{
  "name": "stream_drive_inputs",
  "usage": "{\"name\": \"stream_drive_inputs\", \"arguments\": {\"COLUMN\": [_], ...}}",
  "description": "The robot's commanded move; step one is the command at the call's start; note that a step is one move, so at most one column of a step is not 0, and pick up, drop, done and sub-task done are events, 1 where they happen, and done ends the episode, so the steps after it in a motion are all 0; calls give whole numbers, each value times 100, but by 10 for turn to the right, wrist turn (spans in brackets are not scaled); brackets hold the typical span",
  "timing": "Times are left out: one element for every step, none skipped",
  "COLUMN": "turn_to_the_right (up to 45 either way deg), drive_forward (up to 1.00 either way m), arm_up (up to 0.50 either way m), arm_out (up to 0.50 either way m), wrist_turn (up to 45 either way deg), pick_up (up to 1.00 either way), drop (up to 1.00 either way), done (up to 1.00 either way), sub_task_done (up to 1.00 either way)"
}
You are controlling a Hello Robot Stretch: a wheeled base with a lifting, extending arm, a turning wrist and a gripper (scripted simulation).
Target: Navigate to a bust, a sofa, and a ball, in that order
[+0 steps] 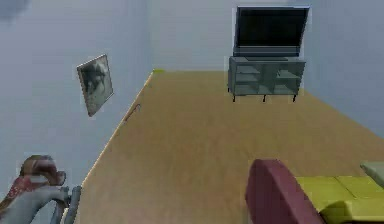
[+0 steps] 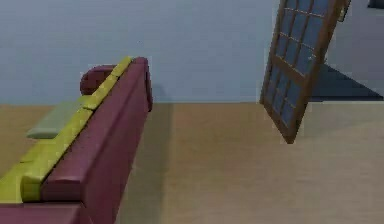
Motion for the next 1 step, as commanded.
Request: {"name": "stream_drive_inputs", "arguments": {"turn_to_the_right": [0], "drive_forward": [100], "arm_up": [0], "arm_out": [0], "wrist_turn": [0], "pick_up": [0], "drop": [0], "done": [0], "sub_task_done": [0]}}
